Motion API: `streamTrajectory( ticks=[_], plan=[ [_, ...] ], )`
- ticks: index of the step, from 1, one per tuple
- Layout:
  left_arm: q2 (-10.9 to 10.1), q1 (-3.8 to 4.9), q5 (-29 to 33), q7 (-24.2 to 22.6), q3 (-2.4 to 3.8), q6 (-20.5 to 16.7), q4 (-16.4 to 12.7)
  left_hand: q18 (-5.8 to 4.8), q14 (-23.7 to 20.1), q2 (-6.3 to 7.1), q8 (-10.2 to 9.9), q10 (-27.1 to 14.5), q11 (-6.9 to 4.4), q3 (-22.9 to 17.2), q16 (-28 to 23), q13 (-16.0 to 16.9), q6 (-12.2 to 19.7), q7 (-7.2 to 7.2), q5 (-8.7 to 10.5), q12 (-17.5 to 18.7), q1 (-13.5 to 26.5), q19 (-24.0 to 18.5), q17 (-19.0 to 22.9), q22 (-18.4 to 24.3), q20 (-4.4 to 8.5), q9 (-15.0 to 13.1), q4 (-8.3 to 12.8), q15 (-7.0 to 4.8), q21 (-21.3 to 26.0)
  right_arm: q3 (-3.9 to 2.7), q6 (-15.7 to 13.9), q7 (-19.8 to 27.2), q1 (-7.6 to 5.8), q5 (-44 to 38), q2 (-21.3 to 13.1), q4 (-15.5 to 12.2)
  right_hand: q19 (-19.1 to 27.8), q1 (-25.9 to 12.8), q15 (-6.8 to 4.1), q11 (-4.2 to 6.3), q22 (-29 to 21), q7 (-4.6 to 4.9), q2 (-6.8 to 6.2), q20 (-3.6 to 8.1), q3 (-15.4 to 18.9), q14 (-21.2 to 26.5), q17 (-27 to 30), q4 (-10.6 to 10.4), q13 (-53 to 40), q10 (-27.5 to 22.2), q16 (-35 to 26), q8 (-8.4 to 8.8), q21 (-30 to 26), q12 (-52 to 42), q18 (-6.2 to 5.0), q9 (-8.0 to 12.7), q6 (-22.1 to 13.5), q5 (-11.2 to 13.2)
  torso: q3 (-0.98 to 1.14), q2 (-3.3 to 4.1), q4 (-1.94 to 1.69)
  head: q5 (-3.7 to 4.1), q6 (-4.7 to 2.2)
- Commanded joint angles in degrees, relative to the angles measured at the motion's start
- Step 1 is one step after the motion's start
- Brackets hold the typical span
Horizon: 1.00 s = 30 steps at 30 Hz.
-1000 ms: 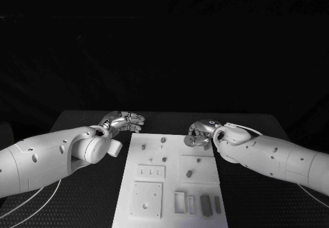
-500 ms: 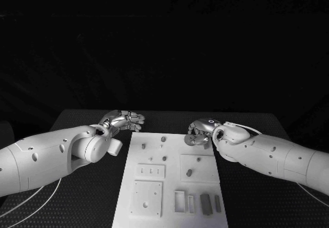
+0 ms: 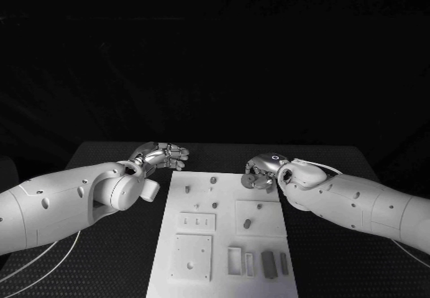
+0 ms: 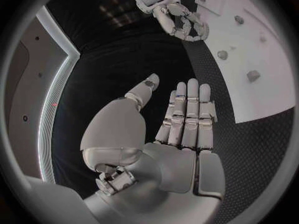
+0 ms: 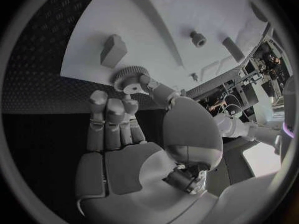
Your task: Assemble the parts on the task board
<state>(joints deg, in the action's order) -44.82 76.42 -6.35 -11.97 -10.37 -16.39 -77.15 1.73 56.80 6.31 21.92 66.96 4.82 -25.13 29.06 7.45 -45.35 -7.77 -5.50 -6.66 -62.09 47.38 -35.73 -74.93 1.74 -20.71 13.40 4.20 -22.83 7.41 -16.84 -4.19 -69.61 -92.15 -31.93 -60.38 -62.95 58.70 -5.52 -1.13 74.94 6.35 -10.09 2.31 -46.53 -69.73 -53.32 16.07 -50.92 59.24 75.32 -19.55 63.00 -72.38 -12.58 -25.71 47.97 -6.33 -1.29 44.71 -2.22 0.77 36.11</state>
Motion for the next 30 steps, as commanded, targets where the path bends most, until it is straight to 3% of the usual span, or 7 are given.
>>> streamTrajectory(
  ticks=[1,4,7,12,14,19,30],
  plan=[
    [0.03,0.06,-0.10,-0.24,0.05,0.76,-0.15,1.16,-0.23,-0.19,-0.20,-0.29,0.04,-0.36,-0.40,-0.03,0.00,-0.45,0.15,0.35,0.51,-0.29,-0.06,-1.27,-0.13,-0.09,-0.02,-0.04,-0.39,0.63,4.30,-0.40,0.96,-1.74,-0.20,0.12,-0.58,-0.48,-0.68,1.35,0.77,-0.37,0.02,0.42,-0.52,-0.11,-0.18,-0.14,0.27,-4.36,-0.26,-0.99,0.33,-0.43,-2.42,-0.63,10.38,-4.73,0.02,-0.05,0.02,0.07,-0.07],
    [-0.01,0.06,-0.10,-0.24,0.05,0.75,-0.24,1.16,-0.23,-0.20,-0.20,-0.29,0.02,-0.36,-0.40,-0.03,-0.01,-0.44,0.15,0.35,0.52,-0.29,-0.07,-1.27,-0.13,-0.10,-0.02,-0.04,-0.40,0.63,4.39,-0.24,0.96,-1.86,-0.24,0.04,-0.66,-0.78,-0.94,1.65,0.73,-0.69,0.19,0.39,-0.44,-0.17,-0.30,-0.04,0.49,-4.13,-0.33,-1.44,0.39,-0.38,-2.42,-1.10,11.14,-4.96,0.05,-0.04,0.04,0.08,-0.05],
    [-0.02,0.06,-0.10,-0.23,0.05,0.72,-0.28,1.16,-0.23,-0.21,-0.20,-0.28,0.01,-0.36,-0.41,-0.02,-0.02,-0.43,0.14,0.35,0.53,-0.30,-0.08,-1.27,-0.13,-0.10,-0.02,-0.04,-0.41,0.62,4.18,-0.22,0.96,-2.00,-0.20,0.07,-0.59,-1.05,-1.11,1.83,0.60,-0.87,0.52,0.36,-1.07,-0.15,-0.38,-0.09,0.79,-4.04,-0.55,-1.63,0.24,-0.16,-2.42,-1.54,11.45,-7.00,0.03,-0.04,0.04,0.13,-0.09],
    [-0.09,0.06,-0.12,-0.21,0.05,0.65,-0.32,1.16,-0.23,-0.20,-0.20,-0.28,0.00,-0.36,-0.41,-0.02,-0.02,-0.43,0.14,0.36,0.53,-0.30,-0.08,-1.27,-0.13,-0.11,-0.02,-0.04,-0.41,0.62,2.90,0.14,0.96,-2.13,-0.28,-0.08,-0.59,-1.15,-1.13,1.84,0.59,-0.88,0.52,0.35,-1.12,-0.14,-0.40,-0.09,0.84,-4.03,-0.61,-1.63,0.23,-0.12,-2.42,-1.62,11.44,-7.12,-0.03,-0.06,-0.02,0.28,-0.09],
    [-0.09,0.06,-0.12,-0.22,0.05,0.64,-0.33,1.16,-0.23,-0.20,-0.20,-0.28,-0.01,-0.37,-0.41,-0.02,-0.02,-0.42,0.14,0.36,0.53,-0.30,-0.08,-1.27,-0.13,-0.11,-0.02,-0.04,-0.41,0.62,2.29,0.19,0.96,-2.18,-0.25,-0.10,-0.66,-1.36,-1.19,1.91,0.55,-0.96,0.65,0.35,-1.11,-0.19,-0.44,-0.14,0.94,-3.93,-0.66,-1.76,0.23,-0.10,-2.42,-1.82,11.65,-6.47,-0.04,-0.04,-0.03,0.27,-0.13],
    [-0.11,0.06,-0.12,-0.22,0.05,0.63,-0.40,1.15,-0.23,-0.21,-0.21,-0.29,-0.04,-0.36,-0.42,-0.02,-0.04,-0.41,0.15,0.38,0.59,-0.31,-0.10,-1.27,-0.14,-0.12,-0.05,-0.03,-0.43,0.62,1.00,0.29,0.95,-2.49,-0.32,-0.58,-0.98,-1.60,-1.48,2.20,0.37,-1.27,0.72,0.50,-1.42,-0.58,-0.65,-0.36,1.34,-3.42,-0.90,-2.02,0.19,0.01,-2.42,-2.66,12.12,-1.53,-0.05,-0.04,-0.03,0.32,-0.25],
    [-0.18,0.06,-0.12,-0.23,0.05,0.54,-0.29,1.16,-0.22,-0.22,-0.22,-0.30,-0.07,-0.37,-0.44,0.00,-0.05,-0.39,0.13,0.40,0.63,-0.33,-0.12,-1.27,-0.14,-0.15,-0.06,-0.03,-0.46,0.51,-2.98,-2.88,0.49,-6.63,-0.97,-3.14,-1.37,-1.95,-1.63,2.37,0.25,-1.44,-0.01,0.63,-1.74,-1.04,-0.80,-0.99,1.63,-2.96,-1.09,-2.08,0.23,0.08,-2.42,-3.20,12.43,-0.07,-0.02,-0.08,-0.03,0.21,-0.48]
  ],
)
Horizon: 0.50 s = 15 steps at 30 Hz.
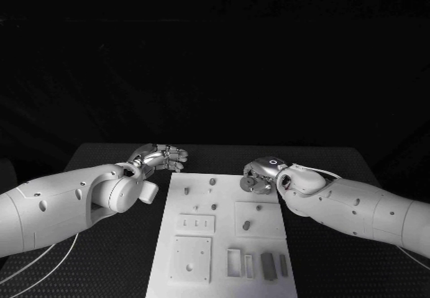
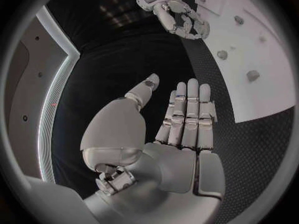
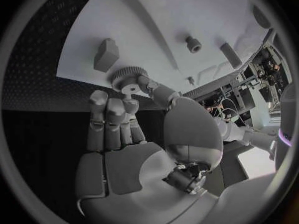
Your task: Assemble the parts on the task board
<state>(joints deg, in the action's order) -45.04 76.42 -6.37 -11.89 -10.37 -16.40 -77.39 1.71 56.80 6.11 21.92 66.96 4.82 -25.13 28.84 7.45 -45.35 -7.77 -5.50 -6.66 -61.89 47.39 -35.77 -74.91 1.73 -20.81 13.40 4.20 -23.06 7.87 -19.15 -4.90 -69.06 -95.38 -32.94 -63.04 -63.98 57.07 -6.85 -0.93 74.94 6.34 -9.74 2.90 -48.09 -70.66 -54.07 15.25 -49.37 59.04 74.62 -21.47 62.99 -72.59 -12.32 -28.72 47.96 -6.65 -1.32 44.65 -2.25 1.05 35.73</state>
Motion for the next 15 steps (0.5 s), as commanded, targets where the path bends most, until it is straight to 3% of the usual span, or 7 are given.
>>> streamTrajectory(
  ticks=[1,15],
  plan=[
    [0.07,0.06,-0.11,-0.31,0.05,0.50,-0.01,1.18,-0.22,-0.02,-0.22,-0.30,-0.07,-0.38,-0.22,0.00,-0.05,-0.39,0.12,0.40,0.43,-0.34,-0.09,-1.29,-0.13,-0.06,-0.06,-0.03,-0.23,0.05,-0.89,-2.44,-0.25,-3.93,0.07,-0.68,-0.50,-0.26,-0.34,2.20,0.20,-1.53,-0.71,0.11,-0.45,-0.28,-0.07,-0.43,0.17,-2.60,-0.45,-0.17,0.26,0.32,-2.68,-0.30,12.56,0.70,0.01,-0.03,-0.01,-0.06,-0.15],
    [0.08,0.06,-0.11,-0.26,0.06,0.45,-0.02,1.20,-0.22,-0.03,-0.25,-0.30,-0.09,-0.42,-0.24,0.01,-0.05,-0.38,0.07,0.43,0.42,-0.37,-0.12,-1.29,-0.12,-0.09,-0.04,-0.03,-0.27,-0.06,-2.68,-4.46,-1.53,-7.58,0.62,-5.94,-1.19,0.06,-0.47,2.43,0.04,-1.68,-2.16,0.44,-2.22,-1.21,-0.21,-1.89,0.62,-1.84,-0.96,0.06,0.37,0.52,-2.68,-0.87,13.05,2.75,-0.11,-0.03,-0.02,-0.22,-0.42]
  ],
)
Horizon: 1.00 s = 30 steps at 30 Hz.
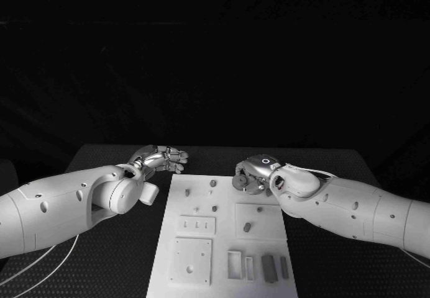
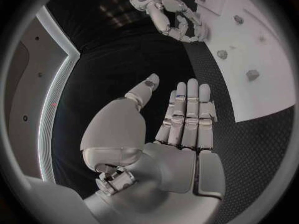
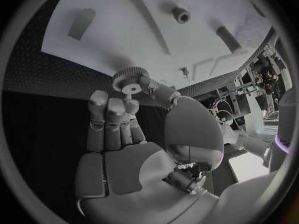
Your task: Assemble the parts on the task board
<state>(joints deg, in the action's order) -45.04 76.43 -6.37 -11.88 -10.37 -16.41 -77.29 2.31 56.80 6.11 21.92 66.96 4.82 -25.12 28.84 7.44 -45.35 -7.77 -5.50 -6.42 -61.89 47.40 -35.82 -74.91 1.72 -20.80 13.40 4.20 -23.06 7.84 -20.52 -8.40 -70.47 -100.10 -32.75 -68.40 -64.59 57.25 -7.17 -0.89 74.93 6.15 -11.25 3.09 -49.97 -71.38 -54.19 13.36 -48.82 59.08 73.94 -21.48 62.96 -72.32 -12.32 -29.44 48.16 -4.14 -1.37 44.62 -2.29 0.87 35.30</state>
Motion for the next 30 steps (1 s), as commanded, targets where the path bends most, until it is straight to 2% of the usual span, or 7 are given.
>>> streamTrajectory(
  ticks=[1,8,15,25,30],
  plan=[
    [0.07,0.06,-0.11,-0.19,0.06,0.32,-0.13,0.59,-0.22,-0.03,-0.25,-0.30,-0.09,-0.42,-0.25,0.02,-0.05,-0.38,0.07,0.20,0.43,-0.37,-0.08,-1.29,-0.12,-0.10,-0.03,-0.03,-0.27,-0.02,-1.42,-0.91,-0.15,-2.97,0.78,-0.70,-0.60,-0.05,-0.18,2.40,0.03,-1.50,-0.72,0.26,-0.46,-0.53,-0.10,-0.03,0.09,-1.85,-0.31,0.09,0.41,0.26,-2.68,-0.16,12.86,0.30,-0.05,0.00,0.02,-0.06,0.09],
    [0.19,0.06,-0.12,-0.06,0.06,0.25,-0.13,0.60,-0.21,-0.02,-0.26,-0.30,-0.08,-0.44,-0.25,0.02,-0.04,-0.38,0.05,0.21,0.40,-0.38,-0.09,-1.29,-0.11,-0.11,-0.01,-0.03,-0.29,0.02,-1.71,-1.74,-0.14,-4.82,3.77,-1.09,-0.72,0.48,-0.22,2.43,0.03,-1.51,-1.12,0.38,-0.83,-0.67,-0.15,0.21,0.16,-1.76,-0.42,0.17,0.46,0.32,-2.68,-0.26,12.90,0.30,-0.01,0.05,-0.06,-0.26,-0.15],
    [0.43,0.06,-0.12,0.02,0.06,0.17,-0.05,0.61,-0.21,-0.03,-0.28,-0.29,-0.08,-0.46,-0.26,0.03,-0.04,-0.39,0.04,0.22,0.38,-0.39,-0.11,-1.29,-0.11,-0.12,0.02,-0.04,-0.31,0.13,-1.60,-3.28,-0.10,-5.00,6.60,-0.79,-0.91,0.38,-0.22,2.43,0.00,-1.52,-1.26,0.42,-0.95,-0.87,-0.19,-0.14,0.25,-1.61,-0.49,0.24,0.51,0.37,-2.68,-0.34,12.97,0.63,-0.09,0.10,-0.19,-0.20,-0.26],
    [0.93,0.06,-0.12,0.03,0.06,0.33,0.21,0.61,-0.20,-0.02,-0.30,-0.29,-0.07,-0.47,-0.28,0.05,-0.04,-0.40,0.05,0.24,0.40,-0.39,-0.15,-1.29,-0.12,-0.15,0.03,-0.03,-0.35,1.15,-0.92,-3.58,0.60,-5.28,9.91,0.92,-1.06,0.26,-0.24,2.44,-0.02,-1.52,-1.34,0.45,-0.96,-1.00,-0.21,-0.35,0.32,-1.52,-0.55,0.31,0.56,0.41,-2.68,-0.39,12.96,0.65,-0.10,0.20,-0.40,-0.46,-0.12],
    [1.00,0.06,-0.11,-0.11,0.06,0.48,0.26,0.61,-0.20,-0.02,-0.31,-0.29,-0.06,-0.47,-0.29,0.05,-0.04,-0.40,0.05,0.25,0.42,-0.40,-0.16,-1.29,-0.12,-0.16,0.03,-0.03,-0.36,1.39,-0.60,-3.59,0.87,-5.27,10.65,1.61,-1.08,0.25,-0.24,2.43,-0.03,-1.51,-1.34,0.46,-0.98,-1.03,-0.21,-0.38,0.34,-1.51,-0.58,0.35,0.56,0.43,-2.68,-0.40,12.93,0.60,-0.10,0.22,-0.42,-0.48,-0.01]
  ],
)
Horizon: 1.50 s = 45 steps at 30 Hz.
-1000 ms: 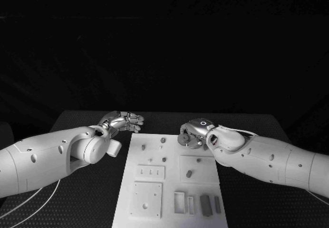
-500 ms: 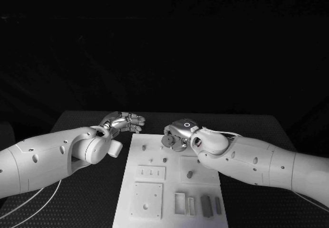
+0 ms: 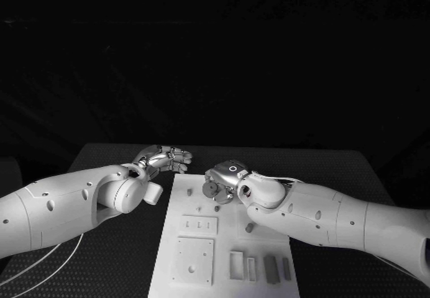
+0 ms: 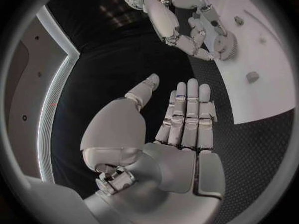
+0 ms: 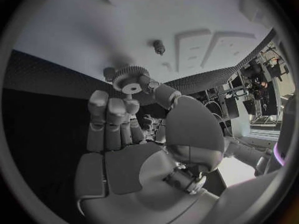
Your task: Assemble the parts on the task board
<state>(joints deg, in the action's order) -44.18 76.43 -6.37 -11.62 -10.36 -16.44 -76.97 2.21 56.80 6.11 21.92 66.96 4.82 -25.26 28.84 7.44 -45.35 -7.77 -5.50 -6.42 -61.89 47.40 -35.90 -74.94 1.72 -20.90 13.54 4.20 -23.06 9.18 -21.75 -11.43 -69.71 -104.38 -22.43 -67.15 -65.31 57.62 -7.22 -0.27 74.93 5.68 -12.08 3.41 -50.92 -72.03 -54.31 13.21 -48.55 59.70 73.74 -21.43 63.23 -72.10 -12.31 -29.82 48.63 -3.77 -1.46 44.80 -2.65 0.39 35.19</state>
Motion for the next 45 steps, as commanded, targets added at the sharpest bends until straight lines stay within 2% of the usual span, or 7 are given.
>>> streamTrajectory(
  ticks=[1,10,20,27,39,41,45],
  plan=[
    [0.17,0.06,-0.11,-0.36,0.06,0.54,-0.09,0.71,-0.20,0.00,-0.31,-0.29,-0.06,-0.32,-0.29,0.05,-0.04,-0.40,0.05,0.26,0.43,-0.41,-0.07,-1.26,-0.12,-0.06,-0.10,-0.03,-0.36,0.07,0.71,-0.52,0.17,-0.97,0.39,0.46,-0.37,-0.13,-0.18,1.81,-0.03,-1.04,-0.51,0.15,-0.03,-0.38,-0.09,-0.24,0.07,-2.14,-0.39,0.31,0.29,0.22,-2.69,-0.02,12.46,0.22,0.00,0.04,-0.05,0.03,0.11],
    [0.41,0.06,-0.11,-0.35,0.06,0.63,-0.05,0.72,-0.22,0.00,-0.34,-0.30,-0.08,-0.36,-0.32,0.07,-0.03,-0.37,0.04,0.29,0.39,-0.44,-0.10,-1.25,-0.12,-0.08,-0.04,-0.03,-0.39,0.51,1.27,-0.44,0.44,-0.97,1.07,1.46,-0.42,-0.26,-0.17,1.79,-0.05,-1.02,-0.46,0.16,0.00,-0.43,-0.10,-0.37,0.13,-2.12,-0.46,0.39,0.29,0.27,-2.69,-0.05,12.40,0.31,0.03,0.01,0.13,0.11,0.07],
    [0.68,0.06,-0.11,-0.22,0.06,0.91,-0.40,0.71,-0.22,0.00,-0.36,-0.30,-0.07,-0.34,-0.34,0.07,-0.02,-0.37,0.06,0.31,0.48,-0.45,-0.12,-1.25,-0.13,-0.10,-0.07,-0.02,-0.42,1.82,1.62,-0.43,0.46,-1.23,1.54,2.97,-0.42,-0.24,-0.15,1.77,-0.08,-0.99,-0.44,0.18,-0.06,-0.46,-0.12,-0.32,0.18,-2.14,-0.56,0.53,0.25,0.33,-2.69,-0.06,12.26,0.07,-0.13,0.10,-0.31,-0.01,0.41],
    [0.49,0.07,-0.11,-0.26,0.06,0.72,-0.14,0.71,-0.22,0.01,-0.38,-0.32,-0.06,-0.33,-0.35,0.08,-0.01,-0.37,0.07,0.33,0.50,-0.45,-0.14,-1.25,-0.13,-0.11,-0.06,-0.01,-0.43,2.04,2.11,-0.24,0.50,-0.61,1.87,4.01,-0.35,-0.32,0.03,1.54,-0.12,-0.72,-0.64,0.18,-0.09,-0.42,-0.18,-0.12,0.23,-2.30,-0.79,1.14,0.17,0.40,-2.69,0.05,11.51,0.08,0.00,0.11,0.00,-0.35,0.53],
    [0.47,0.07,-0.11,-0.25,0.06,0.69,0.00,0.72,-0.22,0.05,-0.41,-0.33,-0.06,-0.34,-0.37,0.09,0.02,-0.38,0.07,0.36,0.51,-0.47,-0.16,-1.25,-0.13,-0.13,-0.03,-0.01,-0.46,2.24,-0.80,0.54,0.64,2.42,1.35,3.47,0.24,-0.24,2.10,-0.80,-0.28,1.79,-2.21,0.09,0.52,0.05,-0.64,0.89,0.11,-3.54,-1.49,5.91,-0.32,0.24,-2.69,2.46,4.35,0.20,0.00,0.02,-0.01,-0.42,0.55],
    [0.37,0.07,-0.11,-0.26,0.06,0.62,0.08,0.72,-0.22,0.07,-0.42,-0.34,-0.05,-0.34,-0.38,0.09,0.03,-0.39,0.07,0.37,0.51,-0.48,-0.17,-1.25,-0.13,-0.13,-0.01,-0.01,-0.46,2.23,-1.79,0.67,0.63,2.57,0.73,2.95,0.32,-0.04,2.02,-0.64,-0.27,1.59,-2.93,0.05,1.07,0.15,-0.74,1.46,0.11,-3.74,-1.61,7.73,-0.36,0.17,-2.69,3.31,0.92,-0.24,0.02,0.02,0.05,-0.51,0.55],
    [0.23,0.07,-0.11,-0.26,0.06,0.60,0.12,0.72,-0.23,0.08,-0.43,-0.35,-0.04,-0.34,-0.39,0.09,0.04,-0.39,0.07,0.38,0.50,-0.48,-0.18,-1.24,-0.13,-0.13,0.00,-0.01,-0.47,2.20,-4.20,1.49,0.56,4.12,-0.51,1.95,0.36,0.17,1.81,-0.46,-0.27,1.42,-3.00,0.01,1.55,0.16,-0.85,1.55,0.13,-3.82,-1.71,7.97,-0.39,0.07,-2.69,3.45,0.10,-1.18,0.08,0.02,0.17,-0.55,0.44]
  ],
)
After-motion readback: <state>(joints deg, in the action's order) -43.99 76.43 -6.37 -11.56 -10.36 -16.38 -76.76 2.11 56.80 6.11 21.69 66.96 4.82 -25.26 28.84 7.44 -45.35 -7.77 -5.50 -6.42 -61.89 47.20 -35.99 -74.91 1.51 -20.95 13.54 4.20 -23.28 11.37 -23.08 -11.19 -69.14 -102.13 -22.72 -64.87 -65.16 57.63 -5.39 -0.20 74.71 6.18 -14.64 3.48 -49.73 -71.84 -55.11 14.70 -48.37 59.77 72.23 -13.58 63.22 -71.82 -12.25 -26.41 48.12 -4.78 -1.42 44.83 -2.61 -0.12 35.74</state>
